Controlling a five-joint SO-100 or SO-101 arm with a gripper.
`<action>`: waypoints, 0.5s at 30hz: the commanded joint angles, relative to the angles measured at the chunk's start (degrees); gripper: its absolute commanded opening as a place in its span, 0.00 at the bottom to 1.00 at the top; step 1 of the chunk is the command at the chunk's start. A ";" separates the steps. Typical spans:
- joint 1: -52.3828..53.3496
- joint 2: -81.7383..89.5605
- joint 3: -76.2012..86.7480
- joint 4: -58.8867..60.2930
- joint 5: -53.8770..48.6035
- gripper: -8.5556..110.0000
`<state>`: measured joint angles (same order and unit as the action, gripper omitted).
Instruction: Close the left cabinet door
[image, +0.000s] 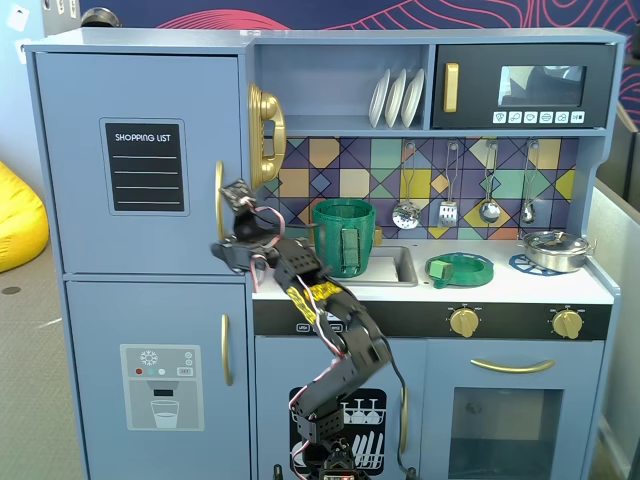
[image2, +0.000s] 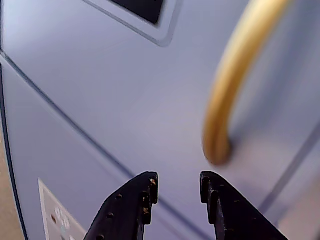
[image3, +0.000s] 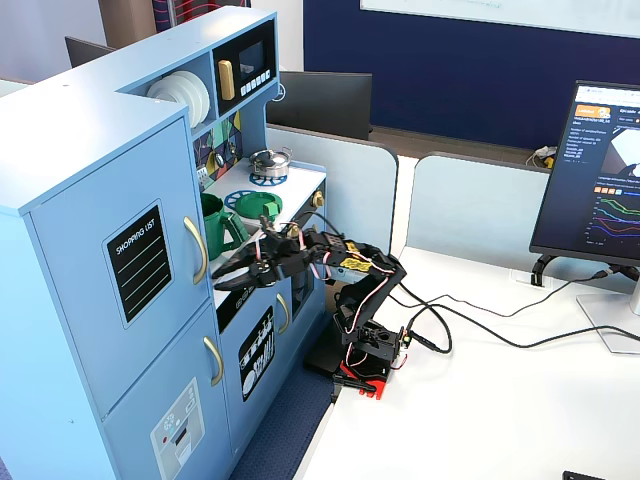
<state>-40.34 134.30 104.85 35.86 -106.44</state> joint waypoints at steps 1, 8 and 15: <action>6.42 11.34 5.01 6.68 2.55 0.07; 20.13 23.99 18.19 20.57 7.03 0.07; 30.85 34.72 30.94 35.42 9.40 0.07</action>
<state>-14.85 164.62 132.28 65.57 -98.88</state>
